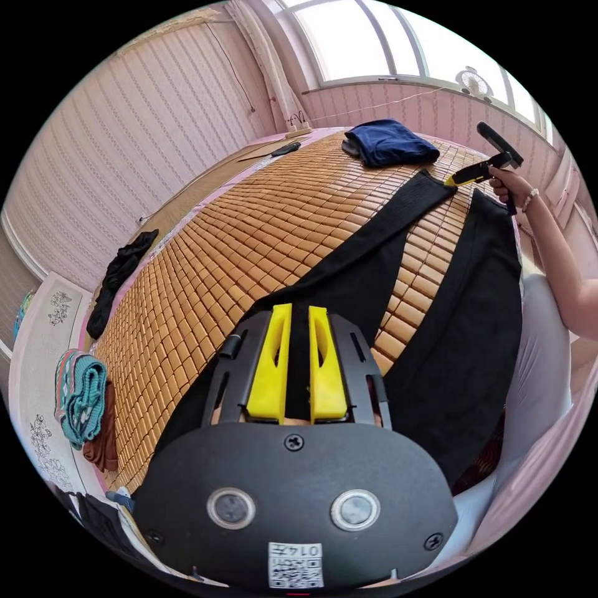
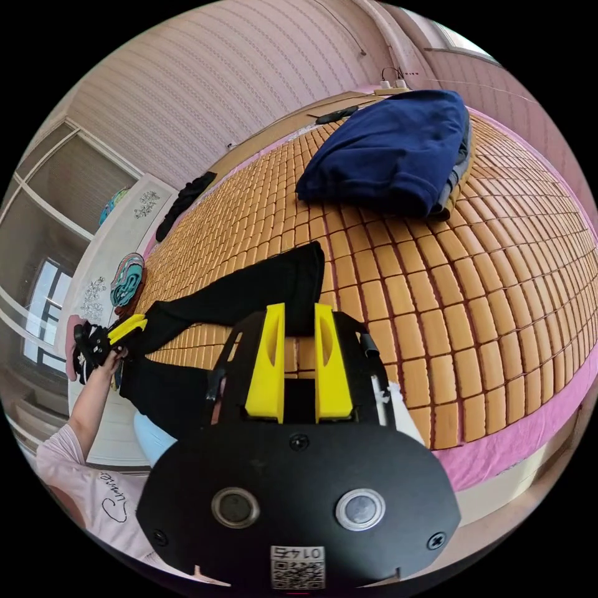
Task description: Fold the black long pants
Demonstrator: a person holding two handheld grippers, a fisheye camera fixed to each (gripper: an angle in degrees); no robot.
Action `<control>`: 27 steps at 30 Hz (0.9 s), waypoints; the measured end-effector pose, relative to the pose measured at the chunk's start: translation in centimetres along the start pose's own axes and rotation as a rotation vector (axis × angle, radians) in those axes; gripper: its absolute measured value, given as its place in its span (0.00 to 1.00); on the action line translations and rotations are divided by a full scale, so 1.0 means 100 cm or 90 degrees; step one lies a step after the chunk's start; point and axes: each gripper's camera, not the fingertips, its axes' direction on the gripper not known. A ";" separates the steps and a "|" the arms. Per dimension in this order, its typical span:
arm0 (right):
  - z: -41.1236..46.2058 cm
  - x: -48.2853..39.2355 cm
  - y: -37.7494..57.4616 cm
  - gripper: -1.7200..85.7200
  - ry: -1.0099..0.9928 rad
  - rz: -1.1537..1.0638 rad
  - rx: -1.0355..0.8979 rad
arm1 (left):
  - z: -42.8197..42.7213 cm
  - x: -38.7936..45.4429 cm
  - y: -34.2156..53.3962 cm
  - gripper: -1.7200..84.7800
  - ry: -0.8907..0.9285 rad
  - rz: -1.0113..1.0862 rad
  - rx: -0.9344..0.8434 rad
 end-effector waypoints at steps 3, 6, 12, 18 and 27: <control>-0.001 -0.003 0.000 0.09 0.029 -0.020 -0.016 | 0.026 0.013 -0.002 0.08 0.014 0.011 -0.051; -0.005 0.003 0.001 0.05 0.014 -0.024 -0.024 | 0.033 0.024 -0.001 0.03 -0.004 0.019 -0.032; -0.045 0.021 0.015 0.03 -0.141 -0.027 0.092 | 0.035 0.045 -0.012 0.01 -0.050 0.086 -0.033; -0.078 0.038 0.029 0.04 -0.270 0.047 0.376 | 0.013 0.028 -0.024 0.01 -0.011 0.049 0.040; -0.028 0.034 0.003 0.10 -0.091 0.073 0.204 | 0.001 0.014 -0.058 0.02 0.006 0.007 0.061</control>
